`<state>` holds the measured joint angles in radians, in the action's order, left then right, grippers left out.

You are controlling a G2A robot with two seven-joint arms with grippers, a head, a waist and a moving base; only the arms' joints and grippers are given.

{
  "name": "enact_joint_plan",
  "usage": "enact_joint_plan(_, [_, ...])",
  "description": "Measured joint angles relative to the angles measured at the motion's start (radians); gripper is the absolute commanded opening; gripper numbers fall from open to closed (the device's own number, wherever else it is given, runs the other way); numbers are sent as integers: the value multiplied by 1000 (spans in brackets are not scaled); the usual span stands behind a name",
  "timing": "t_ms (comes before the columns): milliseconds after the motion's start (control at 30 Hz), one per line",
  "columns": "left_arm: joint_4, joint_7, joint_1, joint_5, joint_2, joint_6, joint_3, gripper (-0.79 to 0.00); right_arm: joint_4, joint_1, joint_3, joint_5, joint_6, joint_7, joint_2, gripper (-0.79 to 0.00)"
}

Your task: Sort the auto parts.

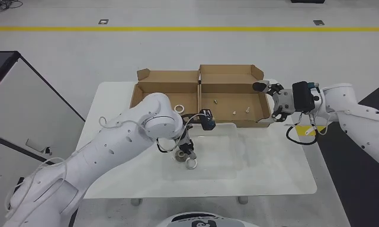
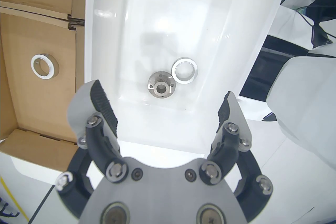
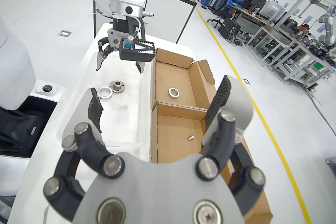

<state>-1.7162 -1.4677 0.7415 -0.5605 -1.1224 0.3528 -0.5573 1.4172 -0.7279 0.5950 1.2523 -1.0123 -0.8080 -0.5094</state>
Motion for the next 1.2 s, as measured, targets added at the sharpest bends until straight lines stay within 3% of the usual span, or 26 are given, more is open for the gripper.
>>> enact_joint_plan(333, [44,47,-6,20,17,46,88,-169,0,0,0,0,0,0,0,0])
enact_joint_plan(500, [57,58,-12,11,28,58,107,-179,0,0,0,0,0,0,0,0])
enact_joint_plan(600, [65,70,-15,4,33,69,113,-256,0,0,0,0,0,0,0,0])
enact_joint_plan(733, [79,75,-24,-18,34,75,140,-286,0,0,0,0,0,0,0,0])
enact_joint_plan(800, [91,81,-30,-21,33,80,151,-351,0,0,0,0,0,0,0,0])
enact_joint_plan(933, [112,86,-41,-28,28,86,173,-394,0,0,0,0,0,0,0,0])
enact_joint_plan(1200, [146,84,-55,-35,12,83,213,-406,0,0,0,0,0,0,0,0])
